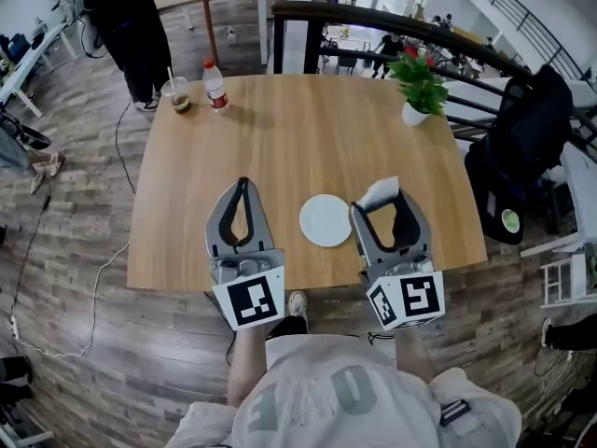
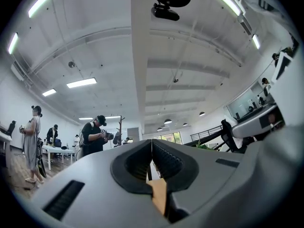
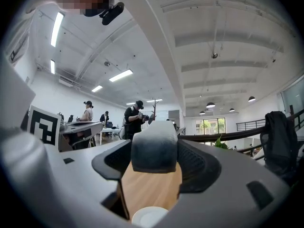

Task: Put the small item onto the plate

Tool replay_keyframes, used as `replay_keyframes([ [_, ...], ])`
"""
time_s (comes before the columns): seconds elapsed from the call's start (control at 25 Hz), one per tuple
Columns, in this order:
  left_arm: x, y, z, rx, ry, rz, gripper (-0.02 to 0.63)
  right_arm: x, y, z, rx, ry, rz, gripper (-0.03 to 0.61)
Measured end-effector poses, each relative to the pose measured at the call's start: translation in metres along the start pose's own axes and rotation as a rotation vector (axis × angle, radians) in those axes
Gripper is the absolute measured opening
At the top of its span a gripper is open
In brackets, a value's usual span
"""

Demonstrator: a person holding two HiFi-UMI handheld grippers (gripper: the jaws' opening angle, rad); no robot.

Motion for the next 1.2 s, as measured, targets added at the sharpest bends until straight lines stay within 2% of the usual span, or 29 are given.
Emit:
replay_keyframes([
  [0.28,-0.004,0.036,-0.020,-0.006,-0.029,-0.038,0.009,-0.002,0.032,-0.005,-0.036,0.012,-0.011,0.310],
  [0.56,0.009,0.042,-0.011,0.014,-0.005,-0.069,0.009,0.006,0.038,0.007,0.003,-0.014,0.000,0.310],
  [0.84,0.012,0.050,0.002,0.037,0.026,-0.051,0.009,0.012,0.044,0.016,0.042,-0.003,0.030,0.310],
  [1.2,0.031,0.069,0.019,0.046,0.086,-0.039,0.009,0.042,0.053,0.035,0.105,0.015,0.058,0.310],
])
Point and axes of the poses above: the fingertips, and each gripper's own axes: y forward along the fingers, x to its right, z out of its top, the point moved 6 cm from there along -y, backward along the fingers, and after that the axes turned 9 degrees about y, right-handed, at the moved point
